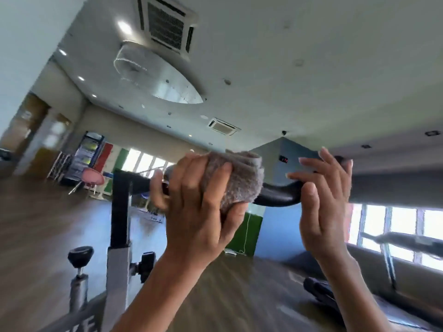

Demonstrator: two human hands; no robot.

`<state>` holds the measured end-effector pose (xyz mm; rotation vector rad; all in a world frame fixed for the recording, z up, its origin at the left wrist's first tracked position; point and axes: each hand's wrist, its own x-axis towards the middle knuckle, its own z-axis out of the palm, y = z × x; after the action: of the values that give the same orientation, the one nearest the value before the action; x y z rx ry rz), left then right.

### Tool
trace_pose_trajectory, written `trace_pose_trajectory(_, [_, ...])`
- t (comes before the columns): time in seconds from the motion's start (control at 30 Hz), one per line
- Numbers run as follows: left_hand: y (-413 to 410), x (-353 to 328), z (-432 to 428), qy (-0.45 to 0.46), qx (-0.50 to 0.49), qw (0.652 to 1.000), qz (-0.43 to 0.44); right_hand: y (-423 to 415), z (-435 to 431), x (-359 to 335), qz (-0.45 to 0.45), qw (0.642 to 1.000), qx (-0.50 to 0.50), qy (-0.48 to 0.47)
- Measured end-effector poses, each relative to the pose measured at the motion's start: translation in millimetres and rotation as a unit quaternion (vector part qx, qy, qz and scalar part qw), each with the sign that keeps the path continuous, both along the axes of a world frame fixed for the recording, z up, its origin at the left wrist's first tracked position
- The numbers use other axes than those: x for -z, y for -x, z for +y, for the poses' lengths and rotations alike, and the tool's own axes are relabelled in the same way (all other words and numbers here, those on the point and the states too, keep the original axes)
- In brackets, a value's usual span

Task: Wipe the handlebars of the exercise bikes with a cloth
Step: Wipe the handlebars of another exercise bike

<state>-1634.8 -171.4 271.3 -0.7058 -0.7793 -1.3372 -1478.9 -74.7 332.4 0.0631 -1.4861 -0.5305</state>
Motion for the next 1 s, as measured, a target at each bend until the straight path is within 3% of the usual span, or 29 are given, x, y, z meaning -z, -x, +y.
trace_pose_trajectory(0.1, [-33.5, -2.6, -22.7, 0.136, -0.127, 0.983, -0.01, -4.2, -0.5, -7.6, 0.0, 0.998, 0.057, 0.011])
trace_pose_trajectory(0.23, [-57.2, -29.3, -57.8, 0.321, -0.165, 0.93, -0.07, -23.4, 3.8, -13.8, 0.002, 0.992, 0.125, -0.011])
trace_pose_trajectory(0.33, [-64.5, -42.5, -71.4, 0.402, -0.167, 0.893, -0.12, -31.4, -1.6, -14.5, -0.014, 0.992, 0.129, -0.007])
trace_pose_trajectory(0.5, [-71.0, -57.5, -79.3, 0.473, -0.17, 0.845, -0.184, -39.9, -17.7, -21.9, -0.099, 0.982, 0.159, 0.007])
trace_pose_trajectory(0.73, [-78.8, -81.8, -86.2, 0.599, -0.151, 0.737, -0.274, -42.3, -32.5, -44.8, -0.183, 0.962, 0.171, 0.108])
trace_pose_trajectory(1.0, [-98.9, -76.3, -100.1, 0.577, -0.099, 0.699, -0.411, -51.7, -45.8, -52.5, -0.26, 0.925, 0.202, 0.191])
